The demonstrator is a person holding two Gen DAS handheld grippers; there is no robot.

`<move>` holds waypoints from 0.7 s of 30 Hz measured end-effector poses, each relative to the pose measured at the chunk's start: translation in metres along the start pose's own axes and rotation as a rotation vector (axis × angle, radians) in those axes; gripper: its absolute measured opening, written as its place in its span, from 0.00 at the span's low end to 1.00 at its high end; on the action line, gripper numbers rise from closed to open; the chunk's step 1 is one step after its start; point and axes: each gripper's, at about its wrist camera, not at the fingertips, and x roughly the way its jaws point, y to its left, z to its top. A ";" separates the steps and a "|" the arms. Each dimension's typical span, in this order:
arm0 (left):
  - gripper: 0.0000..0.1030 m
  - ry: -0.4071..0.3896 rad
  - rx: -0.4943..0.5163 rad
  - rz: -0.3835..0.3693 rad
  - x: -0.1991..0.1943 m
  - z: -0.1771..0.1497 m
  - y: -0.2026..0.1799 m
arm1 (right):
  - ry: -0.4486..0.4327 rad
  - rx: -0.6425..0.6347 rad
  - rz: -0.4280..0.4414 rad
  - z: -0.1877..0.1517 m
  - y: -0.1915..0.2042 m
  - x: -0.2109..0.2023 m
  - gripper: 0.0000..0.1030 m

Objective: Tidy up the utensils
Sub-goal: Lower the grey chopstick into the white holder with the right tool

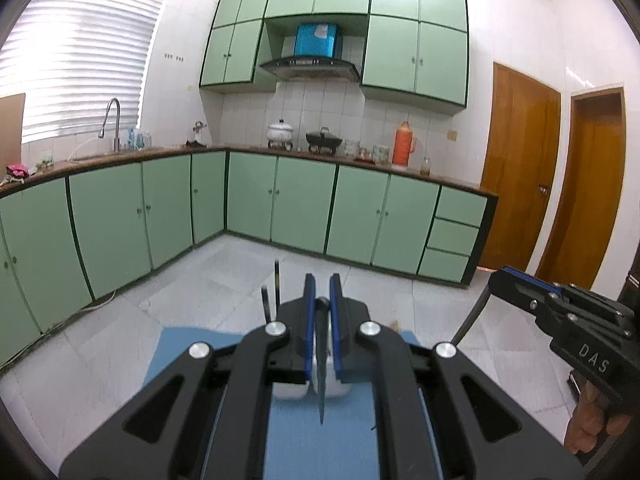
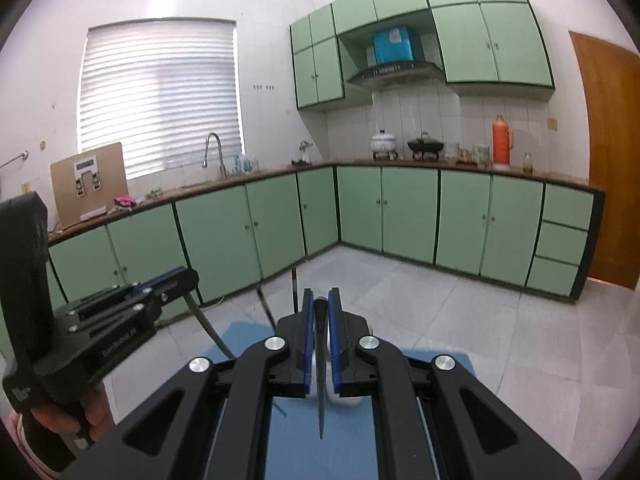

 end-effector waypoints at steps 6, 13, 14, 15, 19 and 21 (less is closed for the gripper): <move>0.06 -0.052 0.002 0.017 0.028 0.033 -0.006 | -0.037 -0.006 -0.008 0.043 -0.005 0.028 0.07; 0.05 -0.109 -0.016 0.024 0.060 0.066 -0.005 | -0.047 0.005 -0.016 0.074 -0.015 0.070 0.07; 0.05 -0.117 -0.012 0.032 0.065 0.070 -0.005 | -0.046 0.004 -0.017 0.077 -0.017 0.076 0.07; 0.05 -0.125 -0.011 0.035 0.069 0.073 -0.005 | -0.047 0.002 -0.019 0.078 -0.018 0.081 0.07; 0.05 -0.131 0.007 0.046 0.090 0.075 -0.007 | -0.035 0.002 -0.028 0.079 -0.024 0.108 0.07; 0.05 -0.113 0.005 0.048 0.105 0.069 -0.007 | -0.024 -0.001 -0.033 0.073 -0.026 0.119 0.07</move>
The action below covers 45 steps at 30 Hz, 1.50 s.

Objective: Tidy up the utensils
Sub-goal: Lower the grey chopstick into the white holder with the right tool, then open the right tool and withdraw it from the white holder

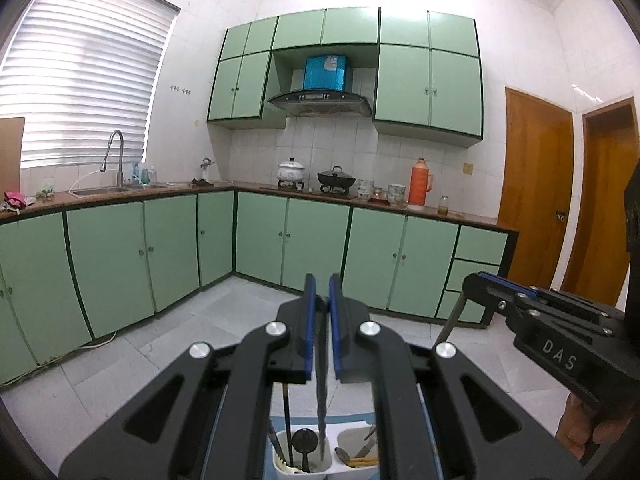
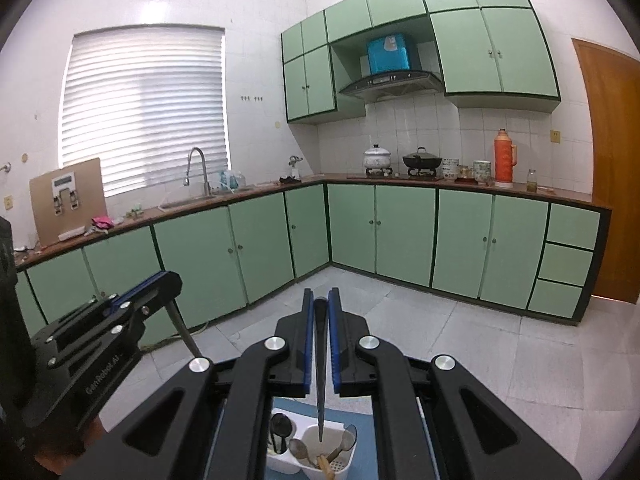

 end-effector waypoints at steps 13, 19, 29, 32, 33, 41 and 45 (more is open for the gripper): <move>0.05 0.119 0.020 0.036 0.052 -0.063 0.016 | 0.109 0.015 -0.011 -0.067 -0.006 0.057 0.07; 0.06 0.159 0.028 0.052 0.061 -0.082 0.022 | 0.143 0.033 -0.010 -0.090 -0.007 0.067 0.07; 0.07 0.216 0.032 0.075 0.068 -0.097 0.029 | 0.179 0.075 -0.024 -0.104 -0.019 0.067 0.08; 0.13 0.212 0.018 0.083 0.064 -0.096 0.033 | 0.184 0.097 -0.029 -0.103 -0.027 0.063 0.09; 0.17 0.209 0.015 0.085 0.062 -0.094 0.034 | 0.177 0.105 -0.037 -0.103 -0.030 0.061 0.11; 0.52 0.150 -0.035 0.090 0.042 -0.077 0.040 | 0.131 0.140 -0.048 -0.093 -0.044 0.041 0.34; 0.62 0.115 -0.032 0.104 0.025 -0.070 0.042 | 0.107 0.140 -0.062 -0.091 -0.048 0.025 0.43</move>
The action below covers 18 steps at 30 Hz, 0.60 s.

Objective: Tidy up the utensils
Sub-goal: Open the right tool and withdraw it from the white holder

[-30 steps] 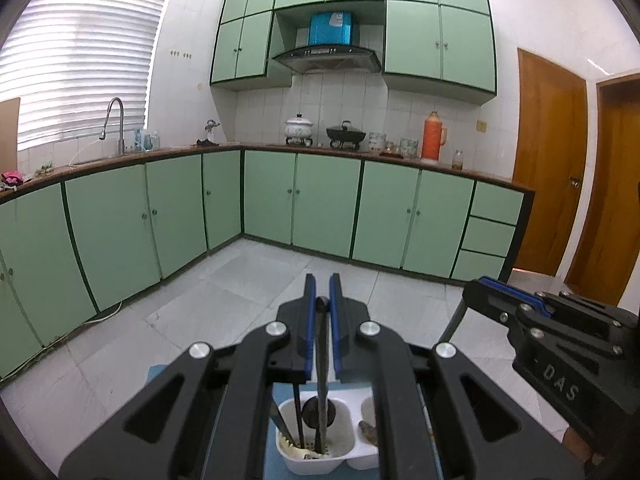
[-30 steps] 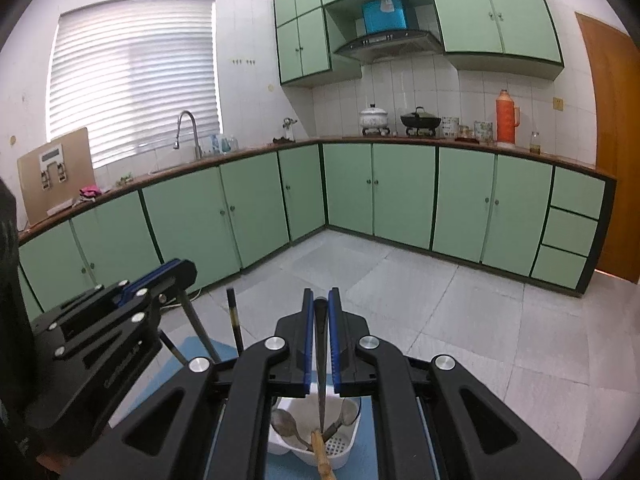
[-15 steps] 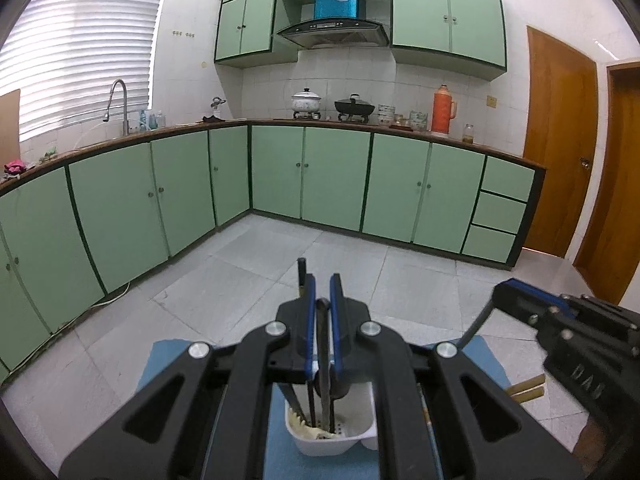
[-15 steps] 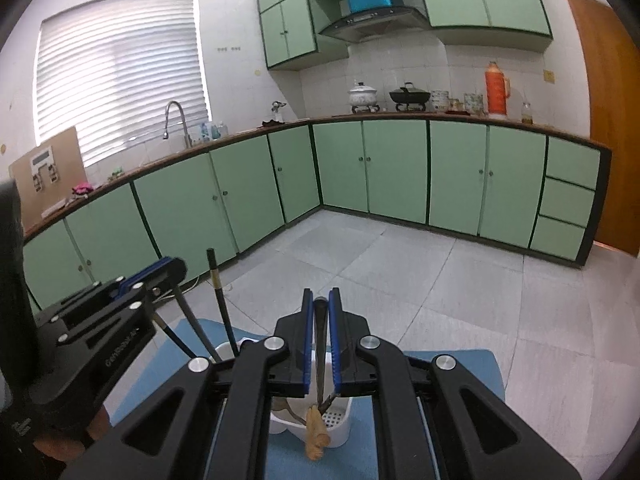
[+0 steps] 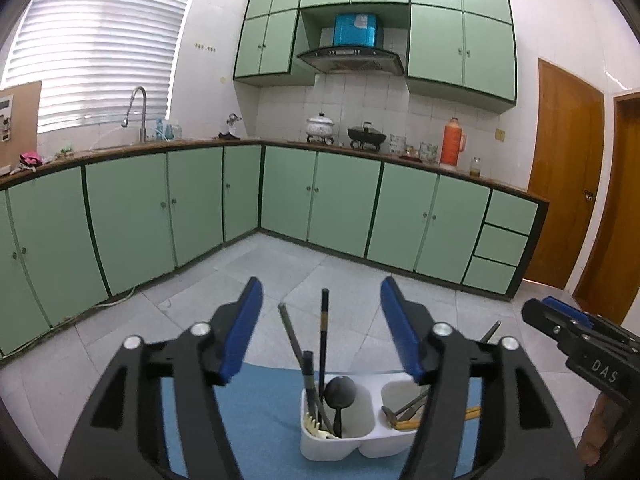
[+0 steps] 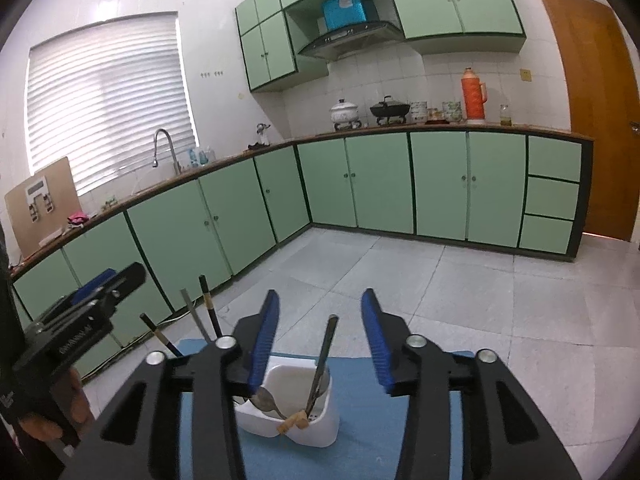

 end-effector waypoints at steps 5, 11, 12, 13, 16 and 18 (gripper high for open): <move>0.74 -0.029 -0.001 0.015 -0.027 -0.001 0.003 | -0.016 0.007 -0.005 -0.006 -0.003 -0.022 0.49; 0.87 -0.026 0.028 0.056 -0.060 -0.016 0.004 | -0.031 -0.022 -0.023 -0.022 0.004 -0.053 0.59; 0.87 -0.021 0.033 0.059 -0.066 -0.019 0.005 | -0.033 -0.026 -0.026 -0.027 0.006 -0.060 0.60; 0.88 -0.014 0.037 0.057 -0.070 -0.021 0.006 | -0.033 -0.026 -0.030 -0.030 0.007 -0.065 0.64; 0.92 0.002 0.048 0.062 -0.087 -0.036 0.007 | -0.034 -0.020 -0.028 -0.042 0.009 -0.082 0.75; 0.94 0.012 0.047 0.061 -0.096 -0.044 0.009 | -0.032 -0.015 -0.025 -0.050 0.012 -0.093 0.81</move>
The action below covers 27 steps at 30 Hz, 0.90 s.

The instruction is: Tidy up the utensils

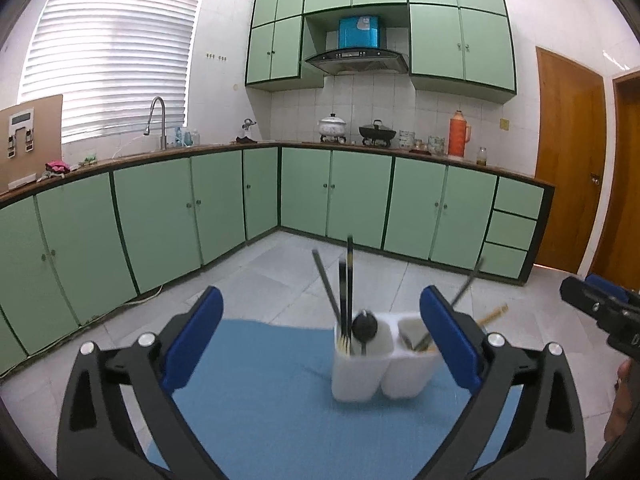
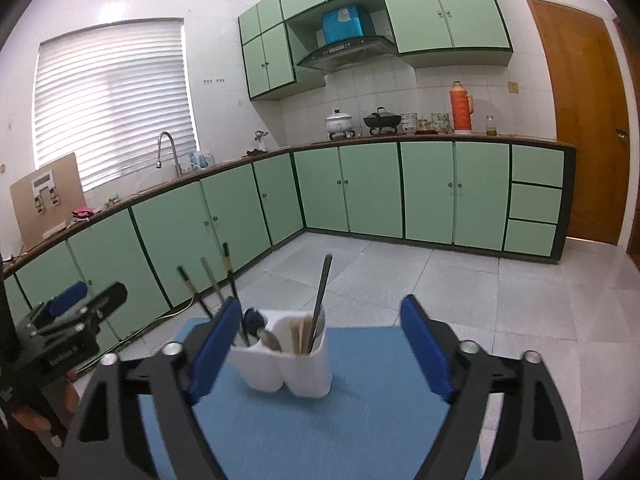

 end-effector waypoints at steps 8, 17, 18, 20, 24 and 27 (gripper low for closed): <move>0.95 0.023 -0.015 -0.006 -0.041 -0.024 0.008 | 0.017 -0.025 -0.019 -0.027 0.013 -0.041 0.95; 0.95 0.035 -0.051 -0.016 -0.085 -0.034 0.014 | 0.038 -0.038 -0.033 -0.046 0.029 -0.082 0.95; 0.95 0.033 -0.041 -0.014 -0.093 -0.036 0.014 | 0.045 -0.038 -0.025 -0.049 0.032 -0.088 0.95; 0.95 0.035 -0.020 -0.018 -0.100 -0.038 0.013 | 0.052 -0.044 -0.018 -0.053 0.037 -0.096 0.95; 0.95 0.039 0.025 -0.003 -0.120 -0.043 0.011 | 0.057 -0.057 -0.023 -0.061 0.045 -0.114 0.95; 0.95 0.035 0.038 -0.003 -0.135 -0.045 0.009 | 0.063 -0.049 -0.016 -0.064 0.048 -0.124 0.95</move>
